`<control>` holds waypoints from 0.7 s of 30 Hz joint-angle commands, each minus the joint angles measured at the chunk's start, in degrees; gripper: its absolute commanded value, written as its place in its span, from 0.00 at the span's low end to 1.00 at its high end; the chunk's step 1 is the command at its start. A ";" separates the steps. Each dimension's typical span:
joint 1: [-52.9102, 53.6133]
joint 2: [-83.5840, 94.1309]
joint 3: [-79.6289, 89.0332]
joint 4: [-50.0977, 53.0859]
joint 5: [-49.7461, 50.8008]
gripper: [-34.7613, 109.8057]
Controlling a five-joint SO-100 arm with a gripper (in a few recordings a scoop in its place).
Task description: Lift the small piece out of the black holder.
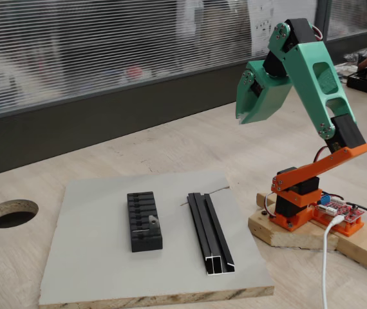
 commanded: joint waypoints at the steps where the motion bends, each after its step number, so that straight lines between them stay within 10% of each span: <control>1: -7.65 0.44 0.00 0.09 11.95 0.27; 21: -43.68 -14.77 -0.18 -0.09 66.97 0.28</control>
